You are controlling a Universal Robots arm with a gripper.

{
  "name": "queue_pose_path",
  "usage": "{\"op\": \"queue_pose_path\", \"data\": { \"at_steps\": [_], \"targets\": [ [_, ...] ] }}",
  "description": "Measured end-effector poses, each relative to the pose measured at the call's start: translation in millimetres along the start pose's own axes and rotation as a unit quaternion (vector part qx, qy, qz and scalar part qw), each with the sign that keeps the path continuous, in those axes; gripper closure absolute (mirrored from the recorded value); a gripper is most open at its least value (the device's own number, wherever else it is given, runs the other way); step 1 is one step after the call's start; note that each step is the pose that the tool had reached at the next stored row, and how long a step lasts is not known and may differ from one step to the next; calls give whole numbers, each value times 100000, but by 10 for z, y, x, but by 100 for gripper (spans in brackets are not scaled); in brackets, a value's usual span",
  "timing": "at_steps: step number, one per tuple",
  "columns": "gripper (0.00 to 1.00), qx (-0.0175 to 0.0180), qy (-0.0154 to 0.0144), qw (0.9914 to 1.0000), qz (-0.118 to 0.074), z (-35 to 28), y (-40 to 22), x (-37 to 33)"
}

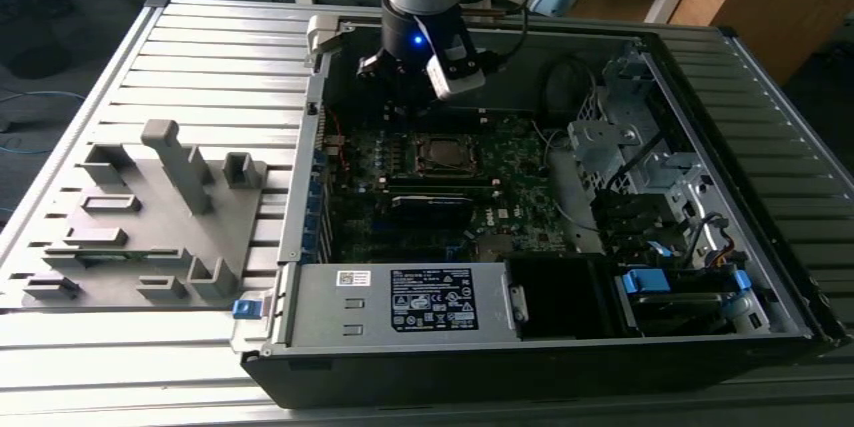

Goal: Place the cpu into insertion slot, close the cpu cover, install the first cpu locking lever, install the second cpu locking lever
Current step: 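Install the first cpu locking lever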

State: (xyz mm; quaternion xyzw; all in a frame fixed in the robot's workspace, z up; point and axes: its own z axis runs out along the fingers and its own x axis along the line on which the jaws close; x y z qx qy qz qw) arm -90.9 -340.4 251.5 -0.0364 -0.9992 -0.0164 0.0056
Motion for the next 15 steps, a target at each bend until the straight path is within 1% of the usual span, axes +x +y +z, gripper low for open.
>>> {"op": "queue_pose_path", "data": {
  "at_steps": [4, 15],
  "targets": [
    [89, 7, 3, 100000, 2, -3, 0, 3],
    [89, 4, 2, 100000, 1, -2, -4, 67]
  ]
}}
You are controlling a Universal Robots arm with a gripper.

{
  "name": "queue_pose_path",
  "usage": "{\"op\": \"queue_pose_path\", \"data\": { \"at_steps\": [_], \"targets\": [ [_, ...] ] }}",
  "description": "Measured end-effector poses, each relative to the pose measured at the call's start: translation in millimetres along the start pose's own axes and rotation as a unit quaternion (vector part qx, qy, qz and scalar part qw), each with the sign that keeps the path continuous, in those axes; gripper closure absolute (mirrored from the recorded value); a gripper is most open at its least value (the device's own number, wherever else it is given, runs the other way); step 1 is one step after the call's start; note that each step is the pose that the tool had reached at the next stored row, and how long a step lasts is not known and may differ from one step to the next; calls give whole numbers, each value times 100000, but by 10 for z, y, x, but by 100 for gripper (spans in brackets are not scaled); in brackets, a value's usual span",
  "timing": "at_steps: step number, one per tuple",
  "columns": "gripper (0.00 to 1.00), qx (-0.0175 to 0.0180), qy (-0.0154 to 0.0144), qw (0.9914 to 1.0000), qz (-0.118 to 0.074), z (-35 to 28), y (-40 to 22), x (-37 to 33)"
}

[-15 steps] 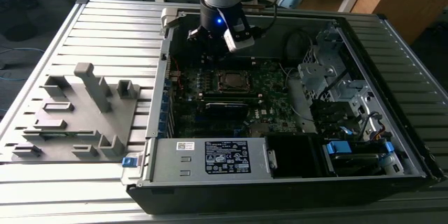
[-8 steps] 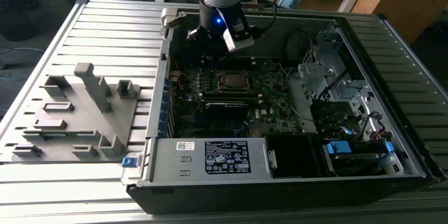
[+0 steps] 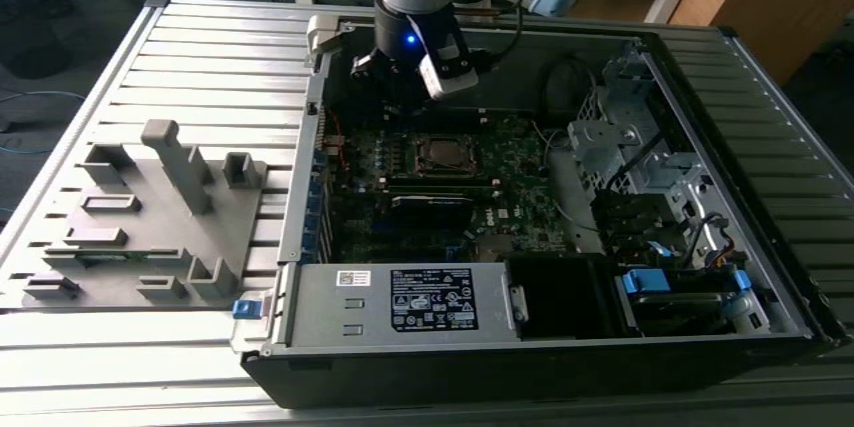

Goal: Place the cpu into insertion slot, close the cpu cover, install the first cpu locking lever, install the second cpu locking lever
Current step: 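Install the first cpu locking lever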

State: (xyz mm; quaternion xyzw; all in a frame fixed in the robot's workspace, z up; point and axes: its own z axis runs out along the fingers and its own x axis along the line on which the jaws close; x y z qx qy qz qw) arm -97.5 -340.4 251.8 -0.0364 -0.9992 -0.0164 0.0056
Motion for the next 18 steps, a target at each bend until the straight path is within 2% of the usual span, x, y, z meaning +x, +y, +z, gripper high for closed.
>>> {"op": "queue_pose_path", "data": {
  "at_steps": [3, 8, 10, 18],
  "targets": [
    [89, -1, 0, 100000, -2, -32, 0, 3],
    [89, 8, 5, 100000, 0, -37, 0, 4],
    [89, -1, -1, 100000, 0, -62, 1, 4],
    [89, -1, 1, 100000, -2, -61, -1, 33]
  ]
}}
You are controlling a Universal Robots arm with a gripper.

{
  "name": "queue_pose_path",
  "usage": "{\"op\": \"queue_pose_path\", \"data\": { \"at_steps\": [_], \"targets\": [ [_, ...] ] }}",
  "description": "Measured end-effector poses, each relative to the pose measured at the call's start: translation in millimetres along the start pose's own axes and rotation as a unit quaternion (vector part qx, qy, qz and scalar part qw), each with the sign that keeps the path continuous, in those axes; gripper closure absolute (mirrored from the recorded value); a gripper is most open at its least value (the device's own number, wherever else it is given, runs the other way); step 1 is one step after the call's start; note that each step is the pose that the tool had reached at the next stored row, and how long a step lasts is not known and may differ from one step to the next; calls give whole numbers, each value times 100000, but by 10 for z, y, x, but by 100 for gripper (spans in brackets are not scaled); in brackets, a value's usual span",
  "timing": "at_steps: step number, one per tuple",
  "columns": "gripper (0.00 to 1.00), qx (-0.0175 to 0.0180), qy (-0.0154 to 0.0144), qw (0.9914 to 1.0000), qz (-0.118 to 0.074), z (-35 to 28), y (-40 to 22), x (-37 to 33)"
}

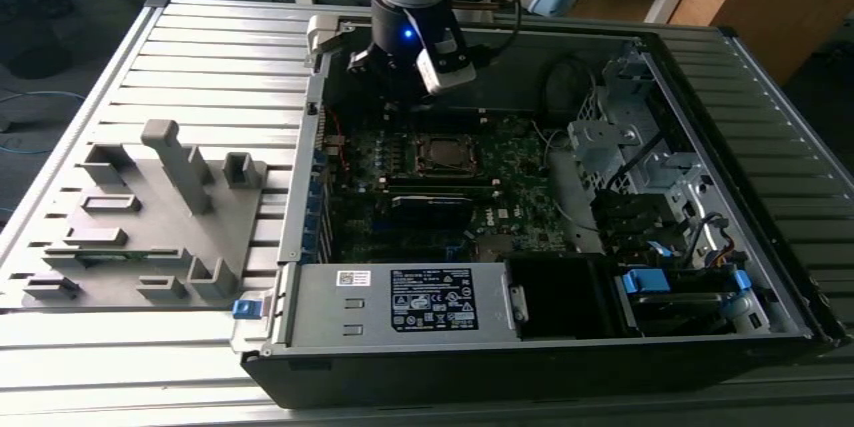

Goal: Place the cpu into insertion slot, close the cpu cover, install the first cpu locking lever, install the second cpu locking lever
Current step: 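Install the first cpu locking lever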

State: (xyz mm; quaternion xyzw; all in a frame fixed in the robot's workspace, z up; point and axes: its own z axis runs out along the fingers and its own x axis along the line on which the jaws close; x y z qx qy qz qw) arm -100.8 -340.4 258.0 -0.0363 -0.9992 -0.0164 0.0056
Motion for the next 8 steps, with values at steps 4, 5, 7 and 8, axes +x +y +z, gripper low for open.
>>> {"op": "queue_pose_path", "data": {
  "at_steps": [4, 5, 7, 8],
  "targets": [
    [89, -2, -3, 100000, -1, 1, -2, 25],
    [89, -4, -5, 100000, 1, 1, -2, 31],
    [89, 2, 1, 100000, 1, 1, -3, 42],
    [89, 5, 2, 100000, 1, 1, -3, 47]
  ]
}}
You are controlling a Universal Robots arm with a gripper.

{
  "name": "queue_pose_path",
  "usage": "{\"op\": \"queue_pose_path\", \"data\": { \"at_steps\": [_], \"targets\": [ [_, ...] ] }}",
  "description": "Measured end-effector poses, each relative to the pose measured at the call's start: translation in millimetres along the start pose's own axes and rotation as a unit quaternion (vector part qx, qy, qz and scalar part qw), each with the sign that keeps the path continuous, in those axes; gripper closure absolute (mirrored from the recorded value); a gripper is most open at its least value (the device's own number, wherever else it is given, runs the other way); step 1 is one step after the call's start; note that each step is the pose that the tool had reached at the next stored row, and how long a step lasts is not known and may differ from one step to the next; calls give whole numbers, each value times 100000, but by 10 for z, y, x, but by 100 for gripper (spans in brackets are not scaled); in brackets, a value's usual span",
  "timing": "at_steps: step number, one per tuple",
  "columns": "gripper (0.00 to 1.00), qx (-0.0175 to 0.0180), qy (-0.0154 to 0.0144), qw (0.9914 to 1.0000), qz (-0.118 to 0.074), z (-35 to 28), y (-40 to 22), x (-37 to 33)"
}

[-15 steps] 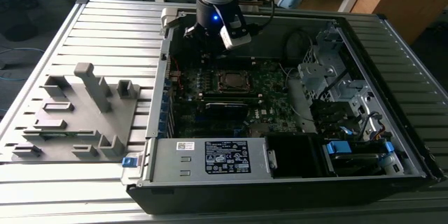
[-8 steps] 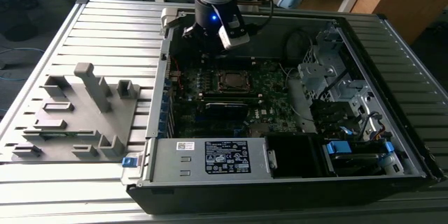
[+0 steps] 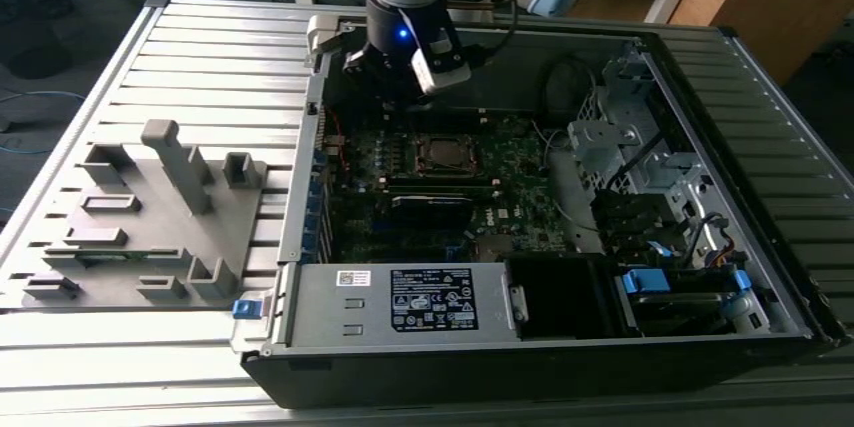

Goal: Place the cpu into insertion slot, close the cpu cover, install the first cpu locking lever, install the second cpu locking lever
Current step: 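Install the first cpu locking lever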

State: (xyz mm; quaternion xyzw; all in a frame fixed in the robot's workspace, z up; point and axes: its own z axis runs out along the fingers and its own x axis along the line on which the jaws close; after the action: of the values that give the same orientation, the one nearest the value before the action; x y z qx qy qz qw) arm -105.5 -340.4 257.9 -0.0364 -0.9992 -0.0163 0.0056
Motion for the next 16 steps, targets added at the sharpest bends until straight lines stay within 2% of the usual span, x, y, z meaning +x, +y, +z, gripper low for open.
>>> {"op": "queue_pose_path", "data": {
  "at_steps": [6, 16],
  "targets": [
    [89, -2, -2, 100000, 0, -1, -1, 5],
    [89, -9, -6, 100000, 1, -52, 1, 5]
  ]
}}
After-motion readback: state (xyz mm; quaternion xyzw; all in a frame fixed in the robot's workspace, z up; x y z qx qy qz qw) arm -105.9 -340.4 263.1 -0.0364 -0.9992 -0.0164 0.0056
